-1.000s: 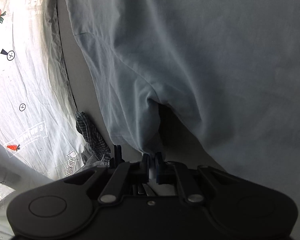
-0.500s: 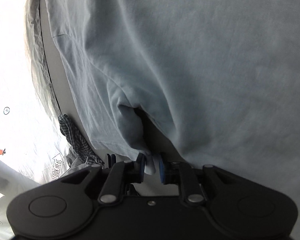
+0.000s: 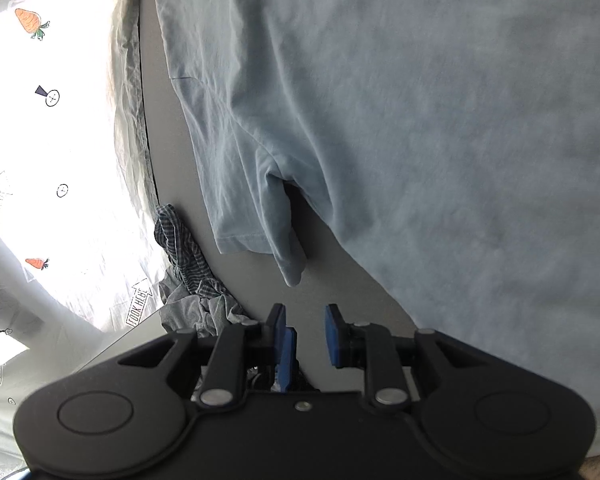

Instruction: Fold clothes

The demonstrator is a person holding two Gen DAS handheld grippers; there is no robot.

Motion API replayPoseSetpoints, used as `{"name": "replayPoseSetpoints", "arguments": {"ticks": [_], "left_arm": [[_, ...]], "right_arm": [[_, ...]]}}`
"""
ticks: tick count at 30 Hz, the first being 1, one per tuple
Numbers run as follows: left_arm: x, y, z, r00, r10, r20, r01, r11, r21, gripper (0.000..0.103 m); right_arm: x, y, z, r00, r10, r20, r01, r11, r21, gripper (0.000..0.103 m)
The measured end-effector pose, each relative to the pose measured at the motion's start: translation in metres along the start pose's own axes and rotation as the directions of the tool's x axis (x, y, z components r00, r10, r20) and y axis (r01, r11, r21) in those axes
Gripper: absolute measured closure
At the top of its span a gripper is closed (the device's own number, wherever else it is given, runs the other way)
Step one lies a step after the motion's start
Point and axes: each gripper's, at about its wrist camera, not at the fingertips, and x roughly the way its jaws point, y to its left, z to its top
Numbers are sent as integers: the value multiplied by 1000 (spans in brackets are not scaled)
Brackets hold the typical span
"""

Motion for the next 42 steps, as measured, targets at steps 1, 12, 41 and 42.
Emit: {"name": "replayPoseSetpoints", "arguments": {"ticks": [1, 12, 41, 42], "left_arm": [[-3, -1, -11, 1000, 9, -14, -9, 1000, 16, 78], [-21, -8, -108, 989, 106, -101, -93, 988, 123, 62], [-36, -48, -74, 927, 349, 137, -374, 876, 305, 23], [-32, -47, -66, 922, 360, 140, -386, 870, 307, 23]], "right_arm": [[-8, -5, 1, 1000, -1, 8, 1, 1000, 2, 80], [-132, -101, 40, 985, -37, 169, 9, 986, 165, 80], [-81, 15, -28, 638, -26, 770, 733, -285, -617, 19], [-69, 18, -36, 633, 3, 775, 724, -359, -590, 19]]}}
